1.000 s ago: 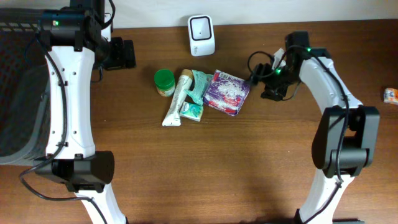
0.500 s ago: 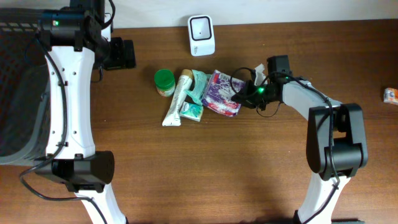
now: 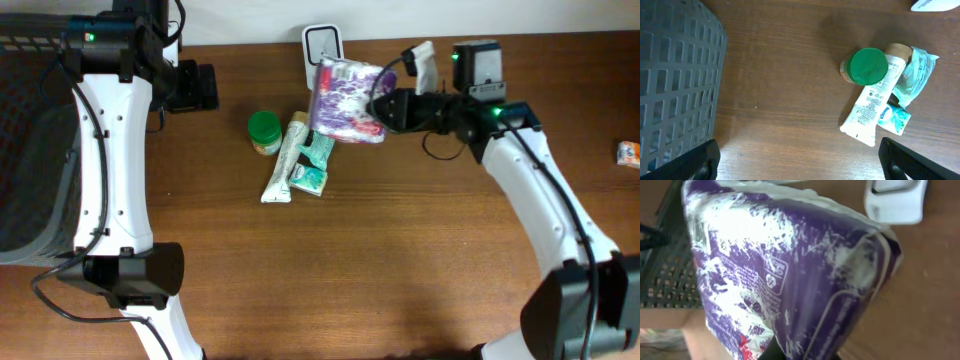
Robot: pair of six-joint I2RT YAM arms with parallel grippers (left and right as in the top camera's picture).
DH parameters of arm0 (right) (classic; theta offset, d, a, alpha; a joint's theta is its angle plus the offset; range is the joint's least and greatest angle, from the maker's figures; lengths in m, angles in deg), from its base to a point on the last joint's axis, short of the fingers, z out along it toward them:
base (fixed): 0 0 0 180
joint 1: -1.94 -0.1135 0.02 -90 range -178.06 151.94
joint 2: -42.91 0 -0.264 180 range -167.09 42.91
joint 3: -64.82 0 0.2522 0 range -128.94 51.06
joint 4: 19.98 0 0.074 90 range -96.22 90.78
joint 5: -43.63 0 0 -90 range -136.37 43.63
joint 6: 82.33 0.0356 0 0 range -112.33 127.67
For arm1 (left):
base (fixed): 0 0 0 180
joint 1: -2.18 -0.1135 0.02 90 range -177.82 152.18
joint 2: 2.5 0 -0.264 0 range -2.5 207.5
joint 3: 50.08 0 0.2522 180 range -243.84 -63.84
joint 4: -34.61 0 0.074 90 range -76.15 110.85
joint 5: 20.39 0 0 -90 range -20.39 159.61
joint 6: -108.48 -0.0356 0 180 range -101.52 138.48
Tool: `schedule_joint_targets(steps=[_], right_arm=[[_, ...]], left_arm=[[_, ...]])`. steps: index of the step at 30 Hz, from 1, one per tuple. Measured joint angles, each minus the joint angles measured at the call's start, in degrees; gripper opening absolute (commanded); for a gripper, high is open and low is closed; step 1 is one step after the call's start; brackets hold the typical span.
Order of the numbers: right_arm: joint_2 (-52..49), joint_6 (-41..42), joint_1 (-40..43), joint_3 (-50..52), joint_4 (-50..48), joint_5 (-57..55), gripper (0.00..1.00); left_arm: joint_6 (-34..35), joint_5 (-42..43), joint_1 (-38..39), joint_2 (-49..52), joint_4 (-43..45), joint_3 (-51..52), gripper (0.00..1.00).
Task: Scan the item barcode
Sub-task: 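Lift the purple pack up to the scanner face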
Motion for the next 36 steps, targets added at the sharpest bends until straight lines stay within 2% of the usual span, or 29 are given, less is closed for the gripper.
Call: schedule_joint_targets(steps=[6, 10, 36], right_arm=[[2.38, -1.05, -9.16, 0.00, -2.01, -17.40, 0.04], [2.38, -1.03, -10.69, 0.00, -2.49, -21.49, 0.04], [2.38, -1.01, -10.69, 0.00, -1.14, -22.77, 0.04]], left_arm=[[0.00, 0.00, 0.00, 0.00, 0.00, 0.00, 0.99], [0.00, 0.00, 0.00, 0.00, -0.02, 0.00, 0.99], [0.00, 0.00, 0.00, 0.00, 0.00, 0.00, 0.99]])
